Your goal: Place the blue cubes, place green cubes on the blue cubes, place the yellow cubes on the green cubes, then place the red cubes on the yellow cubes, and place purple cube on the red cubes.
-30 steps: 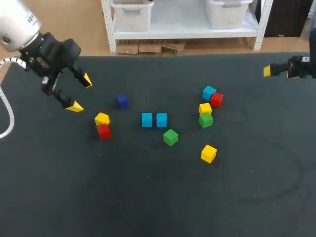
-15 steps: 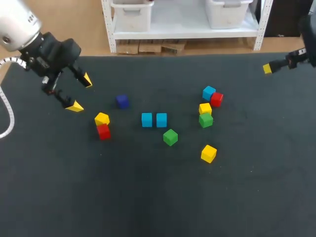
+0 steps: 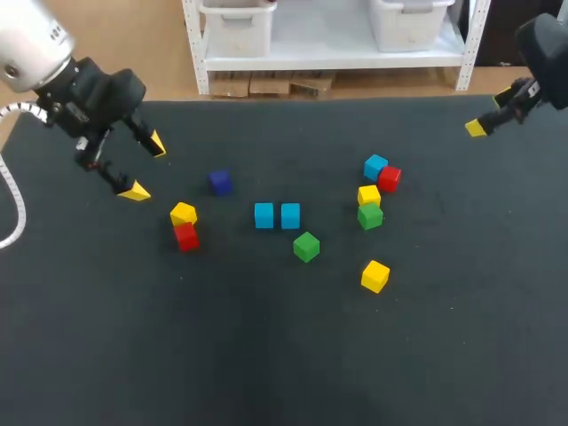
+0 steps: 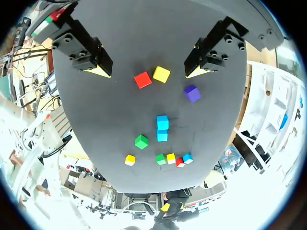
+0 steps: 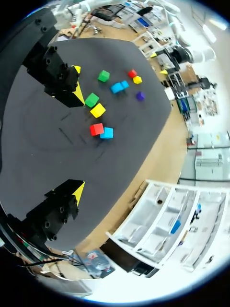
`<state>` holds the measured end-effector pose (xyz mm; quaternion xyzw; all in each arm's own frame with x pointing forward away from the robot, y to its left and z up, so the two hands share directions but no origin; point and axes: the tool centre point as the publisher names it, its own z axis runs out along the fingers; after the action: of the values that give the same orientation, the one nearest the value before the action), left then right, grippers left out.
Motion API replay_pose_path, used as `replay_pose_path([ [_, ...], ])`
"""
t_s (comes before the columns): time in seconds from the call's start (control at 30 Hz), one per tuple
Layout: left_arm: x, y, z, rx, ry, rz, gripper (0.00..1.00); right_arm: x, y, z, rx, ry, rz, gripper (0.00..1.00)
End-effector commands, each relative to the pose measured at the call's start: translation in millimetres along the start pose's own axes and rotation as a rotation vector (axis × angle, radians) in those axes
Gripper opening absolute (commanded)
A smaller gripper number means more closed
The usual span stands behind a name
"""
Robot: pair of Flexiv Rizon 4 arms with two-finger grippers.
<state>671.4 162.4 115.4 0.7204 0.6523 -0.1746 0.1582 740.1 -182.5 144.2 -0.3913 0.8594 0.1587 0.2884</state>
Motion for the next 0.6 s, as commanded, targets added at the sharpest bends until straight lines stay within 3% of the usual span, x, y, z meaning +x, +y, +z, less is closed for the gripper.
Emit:
replay_pose_path([
  [0.03,1.0,1.3,0,0.002,-0.002,0.002,1.0,-5,-6,15,-0.198,0.017,-0.04,1.0],
  [0.23,1.0,1.3,0,0.002,-0.002,0.002,1.0,-6,-3,33,-0.288,0.055,-0.134,1.0],
  [0.6,1.0,1.3,0,0.002,-0.002,0.002,1.0,-12,7,56,-0.463,0.118,-0.427,1.0],
])
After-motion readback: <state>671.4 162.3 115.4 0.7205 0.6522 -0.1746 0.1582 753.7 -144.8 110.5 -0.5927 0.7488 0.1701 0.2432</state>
